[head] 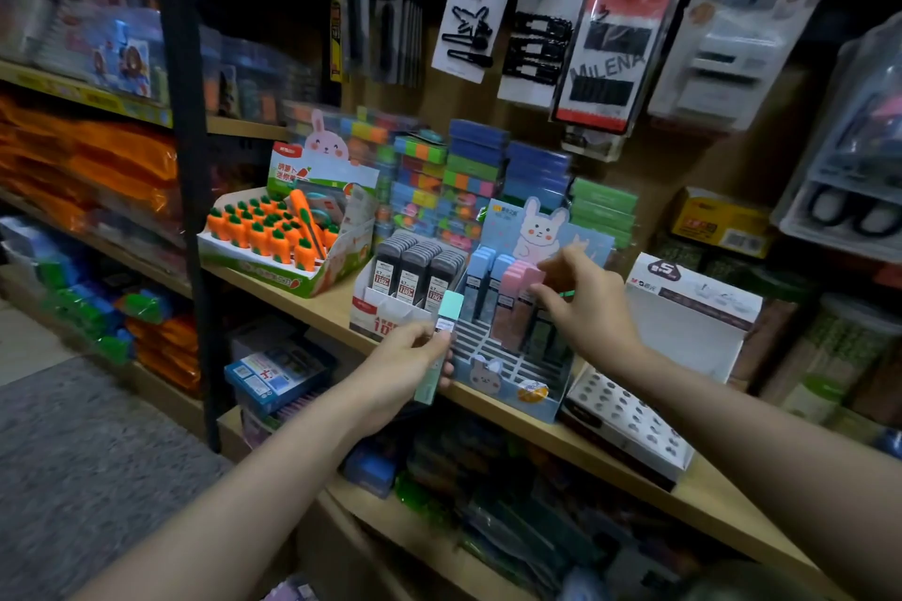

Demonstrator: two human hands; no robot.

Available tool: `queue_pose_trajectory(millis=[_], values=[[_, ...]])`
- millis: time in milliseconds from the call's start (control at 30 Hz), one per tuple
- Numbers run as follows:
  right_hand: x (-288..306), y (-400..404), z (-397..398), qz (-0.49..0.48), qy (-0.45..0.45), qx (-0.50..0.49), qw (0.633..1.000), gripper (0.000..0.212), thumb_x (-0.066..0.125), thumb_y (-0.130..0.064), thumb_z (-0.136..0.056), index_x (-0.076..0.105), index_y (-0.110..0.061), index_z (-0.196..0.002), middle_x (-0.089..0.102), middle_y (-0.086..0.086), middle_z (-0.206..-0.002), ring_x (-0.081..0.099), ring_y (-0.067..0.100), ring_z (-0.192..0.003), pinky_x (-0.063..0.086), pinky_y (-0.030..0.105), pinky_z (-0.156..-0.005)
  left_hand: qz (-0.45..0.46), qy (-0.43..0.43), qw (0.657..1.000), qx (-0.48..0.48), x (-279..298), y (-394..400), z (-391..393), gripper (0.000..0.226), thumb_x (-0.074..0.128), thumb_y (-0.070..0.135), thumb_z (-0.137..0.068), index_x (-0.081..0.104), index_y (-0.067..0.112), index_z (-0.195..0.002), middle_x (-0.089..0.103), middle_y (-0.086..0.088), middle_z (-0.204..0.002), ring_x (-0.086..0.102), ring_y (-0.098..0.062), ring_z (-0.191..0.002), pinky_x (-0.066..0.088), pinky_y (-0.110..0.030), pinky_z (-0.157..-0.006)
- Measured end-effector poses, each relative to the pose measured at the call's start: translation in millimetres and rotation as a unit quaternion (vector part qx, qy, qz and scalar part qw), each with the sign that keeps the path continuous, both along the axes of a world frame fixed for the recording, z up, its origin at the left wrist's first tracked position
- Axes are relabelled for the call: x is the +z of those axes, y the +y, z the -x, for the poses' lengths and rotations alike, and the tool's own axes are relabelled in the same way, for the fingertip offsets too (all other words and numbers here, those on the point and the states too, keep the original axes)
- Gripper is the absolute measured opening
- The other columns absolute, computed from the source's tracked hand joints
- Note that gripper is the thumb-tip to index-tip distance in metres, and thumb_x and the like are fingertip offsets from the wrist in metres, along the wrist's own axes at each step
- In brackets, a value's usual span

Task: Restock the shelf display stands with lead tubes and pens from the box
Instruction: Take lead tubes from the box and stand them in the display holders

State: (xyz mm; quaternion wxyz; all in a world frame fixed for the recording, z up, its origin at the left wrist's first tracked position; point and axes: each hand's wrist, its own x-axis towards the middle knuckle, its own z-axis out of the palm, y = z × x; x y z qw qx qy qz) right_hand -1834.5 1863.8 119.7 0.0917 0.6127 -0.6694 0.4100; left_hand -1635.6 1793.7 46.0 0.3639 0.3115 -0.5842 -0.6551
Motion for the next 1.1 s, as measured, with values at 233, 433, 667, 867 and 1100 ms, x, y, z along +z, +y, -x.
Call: queue_pose_trajectory(millis=[233, 433, 667, 867, 1100], values=[[-3.3, -16.9, -9.3, 0.018, 0.013, 0.006, 1.000, 0.018, 0.073, -0.015, -0.085, 0.057, -0.022, -0.086, 0.063, -0.006, -0.089, 0.062, 0.000, -0.073, 0.047, 0.015, -0.064, 0.006, 0.011, 1.000, 0.011, -5.7, -7.9, -4.0, 0.013, 0.051, 0.020, -0.099, 0.063, 0.016, -0.097, 0.059, -0.004, -0.087, 0.061, -0.012, -0.077, 0.053, -0.024, -0.065], [-6.8, -20.2, -11.4, 0.013, 0.016, 0.000, 1.000, 0.021, 0.074, -0.013, -0.083, 0.056, -0.024, -0.081, 0.063, -0.005, -0.088, 0.065, 0.007, -0.074, 0.053, 0.026, -0.068, -0.010, 0.022, 1.000, 0.012, -7.5, -16.8, -0.5, 0.012, 0.054, 0.022, -0.097, 0.065, 0.017, -0.099, 0.061, -0.004, -0.087, 0.064, -0.012, -0.076, 0.053, -0.024, -0.066], [-22.1, -20.1, -10.6, 0.019, 0.010, -0.019, 1.000, 0.014, 0.075, -0.013, -0.083, 0.063, -0.018, -0.087, 0.066, -0.001, -0.089, 0.064, 0.011, -0.078, 0.057, 0.031, -0.073, -0.037, 0.047, 0.998, 0.003, -5.4, -15.0, 0.6, 0.009, 0.057, 0.027, -0.096, 0.064, 0.024, -0.101, 0.063, -0.003, -0.093, 0.066, -0.013, -0.081, 0.056, -0.026, -0.067], [-24.8, -23.3, -13.8, 0.009, 0.093, -0.035, 0.995, 0.014, 0.074, -0.015, -0.083, 0.066, -0.011, -0.094, 0.063, 0.003, -0.089, 0.062, 0.021, -0.083, 0.052, 0.034, -0.076, -0.039, 0.042, 0.998, -0.010, -3.2, -9.5, 0.9, 0.012, 0.055, 0.031, -0.096, 0.063, 0.031, -0.106, 0.064, -0.003, -0.095, 0.065, -0.014, -0.083, 0.056, -0.026, -0.068], [-18.1, 2.9, -30.9, 0.003, 0.040, 0.026, 0.999, 0.038, 0.064, -0.028, -0.092, 0.057, -0.024, -0.129, 0.061, -0.012, -0.098, 0.061, 0.003, -0.084, 0.052, 0.020, -0.079, -0.011, 0.046, 0.999, -0.024, -0.4, -0.1, 7.1, 0.013, 0.052, 0.029, -0.098, 0.062, 0.031, -0.107, 0.066, 0.000, -0.087, 0.065, -0.009, -0.074, 0.053, -0.023, -0.065]])
